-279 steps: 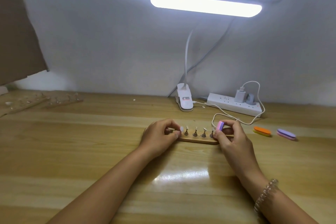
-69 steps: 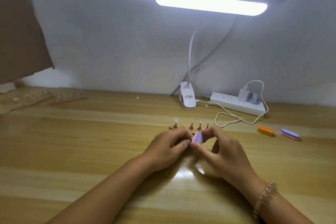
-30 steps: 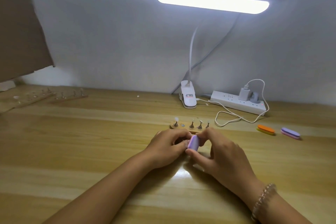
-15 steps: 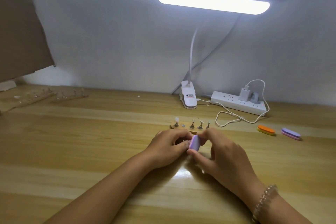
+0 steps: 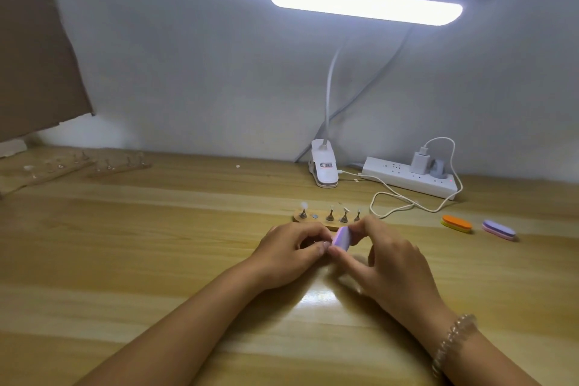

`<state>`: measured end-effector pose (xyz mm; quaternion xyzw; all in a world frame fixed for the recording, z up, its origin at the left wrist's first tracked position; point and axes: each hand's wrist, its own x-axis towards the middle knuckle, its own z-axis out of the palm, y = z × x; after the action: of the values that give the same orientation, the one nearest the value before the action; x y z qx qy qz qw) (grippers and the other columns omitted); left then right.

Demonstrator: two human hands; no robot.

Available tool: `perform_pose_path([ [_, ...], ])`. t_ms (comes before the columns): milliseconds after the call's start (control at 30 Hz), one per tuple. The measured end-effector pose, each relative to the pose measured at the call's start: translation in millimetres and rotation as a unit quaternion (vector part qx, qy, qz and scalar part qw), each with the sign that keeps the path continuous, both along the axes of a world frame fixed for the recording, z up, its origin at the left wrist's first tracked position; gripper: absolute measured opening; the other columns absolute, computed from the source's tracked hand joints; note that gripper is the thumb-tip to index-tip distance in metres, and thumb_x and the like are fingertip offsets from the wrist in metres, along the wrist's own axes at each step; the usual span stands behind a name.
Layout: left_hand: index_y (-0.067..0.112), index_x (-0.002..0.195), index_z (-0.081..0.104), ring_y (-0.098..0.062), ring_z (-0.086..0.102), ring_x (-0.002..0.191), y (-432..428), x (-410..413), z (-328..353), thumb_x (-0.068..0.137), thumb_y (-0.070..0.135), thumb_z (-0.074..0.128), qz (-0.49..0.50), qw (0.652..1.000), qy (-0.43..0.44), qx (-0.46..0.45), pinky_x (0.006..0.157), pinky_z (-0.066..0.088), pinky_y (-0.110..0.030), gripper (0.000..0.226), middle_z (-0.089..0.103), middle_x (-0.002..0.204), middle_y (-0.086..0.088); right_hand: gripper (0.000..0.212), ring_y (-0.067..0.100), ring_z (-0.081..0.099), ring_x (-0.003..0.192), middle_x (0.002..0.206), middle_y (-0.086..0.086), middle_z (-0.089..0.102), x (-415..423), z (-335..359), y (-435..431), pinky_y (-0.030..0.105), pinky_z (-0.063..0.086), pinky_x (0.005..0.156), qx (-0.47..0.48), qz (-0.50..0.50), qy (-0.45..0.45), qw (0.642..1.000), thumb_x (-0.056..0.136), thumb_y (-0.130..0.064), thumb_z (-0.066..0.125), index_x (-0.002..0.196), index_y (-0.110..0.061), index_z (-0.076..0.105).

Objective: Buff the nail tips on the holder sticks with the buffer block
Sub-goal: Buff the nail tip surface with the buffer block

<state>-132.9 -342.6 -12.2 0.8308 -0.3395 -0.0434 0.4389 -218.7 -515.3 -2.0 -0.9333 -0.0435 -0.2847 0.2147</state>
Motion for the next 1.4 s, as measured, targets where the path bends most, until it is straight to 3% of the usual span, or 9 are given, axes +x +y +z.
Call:
perform_pose_path([
  [67, 0.031, 0.100, 0.071, -0.018, 0.066, 0.103, 0.3, -0.3, 0.2, 0.087, 0.036, 0.051, -0.002, 1.000, 0.004, 0.000, 0.094, 0.049, -0.048, 0.024, 0.073, 0.101, 0.010, 0.036, -0.002, 0.039, 0.057, 0.088, -0.020, 0.059, -2.1, -1.5, 4.2, 0.025, 0.040, 0.052, -0.033, 0.027, -0.004, 0.999, 0.077, -0.063, 0.062, 0.093, -0.031, 0.056],
  [200, 0.033, 0.097, 0.071, -0.018, 0.065, 0.100, -0.7, 0.1, 0.3, 0.087, 0.039, 0.052, -0.001, 1.000, -0.002, 0.001, 0.095, 0.048, -0.048, 0.022, 0.072, 0.097, 0.010, 0.034, 0.000, 0.050, 0.064, 0.089, -0.021, 0.061, 2.0, 2.3, -4.3, 0.028, 0.042, 0.059, 0.038, -0.020, 0.021, 0.999, 0.079, -0.062, 0.064, 0.091, -0.032, 0.054],
  [367, 0.033, 0.100, 0.070, -0.018, 0.065, 0.102, 0.6, 0.4, 0.0, 0.088, 0.037, 0.052, -0.004, 1.000, 0.003, -0.002, 0.094, 0.049, -0.049, 0.022, 0.073, 0.100, 0.010, 0.037, -0.001, 0.045, 0.061, 0.090, -0.019, 0.060, -3.2, -0.4, 3.2, 0.027, 0.042, 0.055, -0.026, 0.031, 0.015, 0.999, 0.077, -0.063, 0.061, 0.094, -0.030, 0.056],
  [500, 0.035, 0.096, 0.069, -0.018, 0.064, 0.097, 0.8, 1.9, -1.0, 0.093, 0.034, 0.057, -0.001, 1.000, -0.011, 0.002, 0.091, 0.050, -0.049, 0.012, 0.071, 0.095, 0.010, 0.036, 0.000, 0.048, 0.063, 0.091, -0.018, 0.062, 1.8, 2.1, -3.9, 0.028, 0.040, 0.058, 0.027, -0.017, 0.019, 0.999, 0.078, -0.063, 0.063, 0.091, -0.031, 0.055],
  [633, 0.039, 0.095, 0.068, -0.018, 0.065, 0.100, 0.5, 0.6, 0.8, 0.089, 0.036, 0.053, -0.007, 1.000, -0.005, -0.003, 0.092, 0.050, -0.048, 0.017, 0.072, 0.098, 0.009, 0.037, 0.003, 0.051, 0.065, 0.089, -0.019, 0.059, -2.4, -1.4, 1.6, 0.030, 0.047, 0.056, -0.025, 0.031, 0.016, 0.999, 0.078, -0.063, 0.062, 0.093, -0.030, 0.056],
  [867, 0.028, 0.096, 0.071, -0.008, 0.059, 0.082, 0.6, 3.4, -3.2, 0.095, 0.025, 0.063, 0.008, 1.000, -0.005, -0.019, 0.083, 0.051, -0.035, 0.009, 0.066, 0.086, 0.023, 0.027, 0.012, 0.055, 0.061, 0.090, -0.019, 0.065, 7.3, 1.3, -17.1, 0.046, 0.054, 0.064, 0.234, -0.016, -0.012, 0.972, 0.079, -0.040, 0.076, 0.095, -0.028, 0.058],
  [1033, 0.027, 0.093, 0.072, -0.020, 0.064, 0.091, 0.2, 1.1, -0.7, 0.086, 0.031, 0.063, -0.001, 1.000, -0.003, -0.016, 0.088, 0.052, -0.044, 0.012, 0.069, 0.093, 0.010, 0.031, 0.004, 0.055, 0.061, 0.091, -0.020, 0.063, 0.2, -2.0, -0.5, 0.025, 0.043, 0.057, 0.093, 0.072, 0.031, 0.993, 0.076, -0.053, 0.071, 0.093, -0.032, 0.055],
  [1300, 0.025, 0.093, 0.074, -0.022, 0.065, 0.092, 1.8, 2.0, 0.7, 0.090, 0.017, 0.068, -0.003, 1.000, 0.004, -0.012, 0.088, 0.052, -0.047, 0.010, 0.072, 0.094, 0.003, 0.038, 0.003, 0.054, 0.081, 0.089, -0.019, 0.058, -2.6, -0.8, 0.4, 0.030, 0.048, 0.062, -0.017, 0.046, 0.015, 0.999, 0.077, -0.068, 0.055, 0.092, -0.033, 0.055],
  [1400, 0.024, 0.095, 0.075, -0.018, 0.065, 0.089, 1.5, 1.8, 1.2, 0.092, 0.019, 0.068, 0.000, 1.000, 0.002, -0.008, 0.088, 0.052, -0.046, 0.010, 0.071, 0.093, 0.006, 0.038, 0.003, 0.054, 0.084, 0.092, -0.019, 0.058, 0.5, 0.4, -1.7, 0.029, 0.047, 0.065, 0.013, 0.029, 0.024, 0.999, 0.076, -0.068, 0.058, 0.094, -0.035, 0.056],
])
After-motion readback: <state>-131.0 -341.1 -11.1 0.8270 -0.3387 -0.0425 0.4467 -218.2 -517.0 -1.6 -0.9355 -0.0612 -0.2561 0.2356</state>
